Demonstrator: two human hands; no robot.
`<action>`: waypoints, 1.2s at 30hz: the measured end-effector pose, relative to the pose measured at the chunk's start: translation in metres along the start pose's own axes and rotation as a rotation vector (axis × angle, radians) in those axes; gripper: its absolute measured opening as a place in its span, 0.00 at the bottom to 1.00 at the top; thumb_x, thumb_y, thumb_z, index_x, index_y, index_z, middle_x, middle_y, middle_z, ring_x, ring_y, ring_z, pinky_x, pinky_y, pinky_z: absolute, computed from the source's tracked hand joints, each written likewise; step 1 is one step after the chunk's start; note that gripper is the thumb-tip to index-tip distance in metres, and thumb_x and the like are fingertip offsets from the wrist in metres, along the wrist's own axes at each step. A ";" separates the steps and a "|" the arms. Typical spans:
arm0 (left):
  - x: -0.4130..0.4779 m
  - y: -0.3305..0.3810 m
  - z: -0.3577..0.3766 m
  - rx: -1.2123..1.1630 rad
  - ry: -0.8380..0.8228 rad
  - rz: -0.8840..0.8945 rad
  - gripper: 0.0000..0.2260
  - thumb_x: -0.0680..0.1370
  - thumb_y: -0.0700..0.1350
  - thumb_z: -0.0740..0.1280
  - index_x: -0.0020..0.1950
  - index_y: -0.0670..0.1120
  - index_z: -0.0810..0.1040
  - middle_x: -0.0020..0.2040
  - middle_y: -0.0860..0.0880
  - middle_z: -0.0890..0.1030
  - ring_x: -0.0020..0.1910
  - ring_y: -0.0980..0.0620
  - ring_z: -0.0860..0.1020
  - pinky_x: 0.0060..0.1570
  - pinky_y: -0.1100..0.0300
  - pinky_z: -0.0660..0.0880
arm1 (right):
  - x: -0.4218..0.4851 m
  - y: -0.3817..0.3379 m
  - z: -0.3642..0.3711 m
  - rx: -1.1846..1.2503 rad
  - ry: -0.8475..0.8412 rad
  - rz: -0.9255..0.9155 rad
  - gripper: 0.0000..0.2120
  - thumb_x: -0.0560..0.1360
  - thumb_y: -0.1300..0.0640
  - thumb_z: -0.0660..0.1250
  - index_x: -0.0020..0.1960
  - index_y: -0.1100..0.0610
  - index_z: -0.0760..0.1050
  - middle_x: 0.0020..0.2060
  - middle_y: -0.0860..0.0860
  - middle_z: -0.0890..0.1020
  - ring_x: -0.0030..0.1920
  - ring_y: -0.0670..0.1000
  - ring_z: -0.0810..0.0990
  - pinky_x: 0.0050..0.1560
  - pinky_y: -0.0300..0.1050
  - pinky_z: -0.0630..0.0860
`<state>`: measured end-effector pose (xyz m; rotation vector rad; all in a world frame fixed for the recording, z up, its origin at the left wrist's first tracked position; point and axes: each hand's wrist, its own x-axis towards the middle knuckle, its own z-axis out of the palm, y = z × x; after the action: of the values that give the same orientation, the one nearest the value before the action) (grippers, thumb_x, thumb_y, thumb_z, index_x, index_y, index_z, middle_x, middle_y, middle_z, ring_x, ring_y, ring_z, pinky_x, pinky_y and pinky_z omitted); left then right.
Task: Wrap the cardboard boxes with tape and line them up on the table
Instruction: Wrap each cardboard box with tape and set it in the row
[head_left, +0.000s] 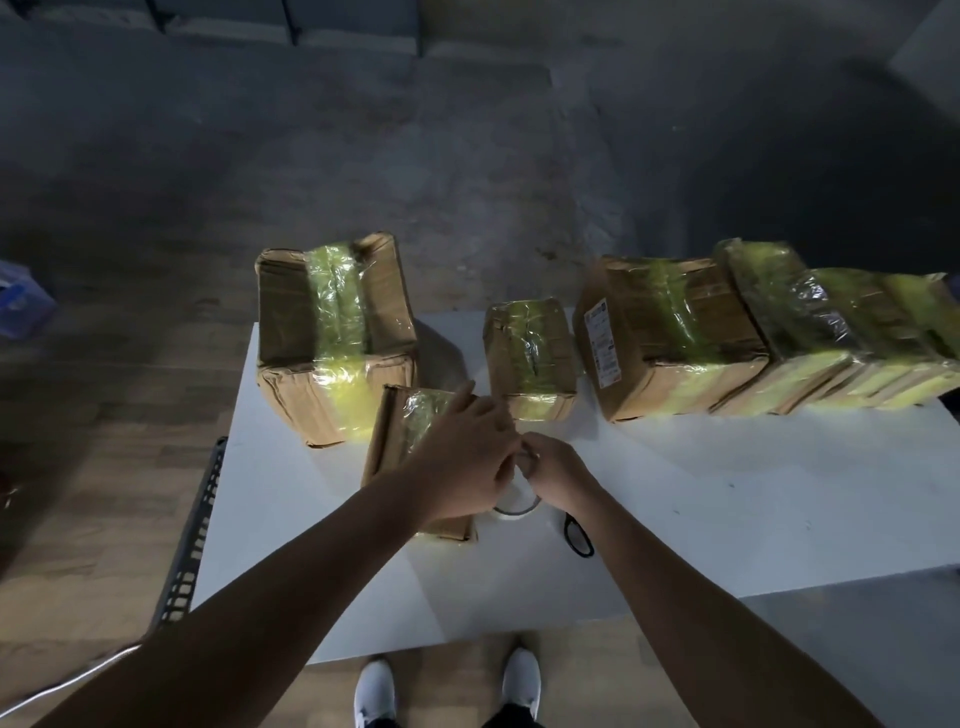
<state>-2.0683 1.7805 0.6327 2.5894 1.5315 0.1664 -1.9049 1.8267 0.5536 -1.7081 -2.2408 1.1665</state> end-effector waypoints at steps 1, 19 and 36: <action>0.001 0.004 0.001 0.027 -0.009 0.030 0.13 0.79 0.48 0.59 0.56 0.47 0.81 0.56 0.51 0.80 0.66 0.49 0.70 0.74 0.47 0.52 | -0.001 0.001 0.001 -0.001 -0.006 0.007 0.11 0.81 0.60 0.58 0.40 0.51 0.70 0.33 0.45 0.72 0.38 0.49 0.70 0.31 0.34 0.62; 0.011 0.028 0.021 0.432 -0.479 0.208 0.08 0.76 0.39 0.64 0.36 0.45 0.75 0.38 0.49 0.79 0.47 0.46 0.76 0.58 0.50 0.64 | -0.021 0.016 0.005 0.104 0.068 0.067 0.12 0.79 0.62 0.61 0.57 0.60 0.81 0.49 0.57 0.84 0.47 0.54 0.80 0.37 0.33 0.65; 0.013 0.050 0.020 0.463 -0.514 0.458 0.18 0.77 0.36 0.64 0.30 0.42 0.61 0.27 0.49 0.65 0.26 0.48 0.63 0.40 0.54 0.66 | -0.032 0.025 0.009 0.074 -0.010 0.120 0.11 0.80 0.57 0.61 0.54 0.59 0.81 0.46 0.57 0.84 0.43 0.52 0.80 0.37 0.38 0.68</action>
<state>-2.0157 1.7667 0.6220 2.9459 0.8584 -0.8385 -1.8784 1.7970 0.5431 -1.8335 -2.0987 1.2678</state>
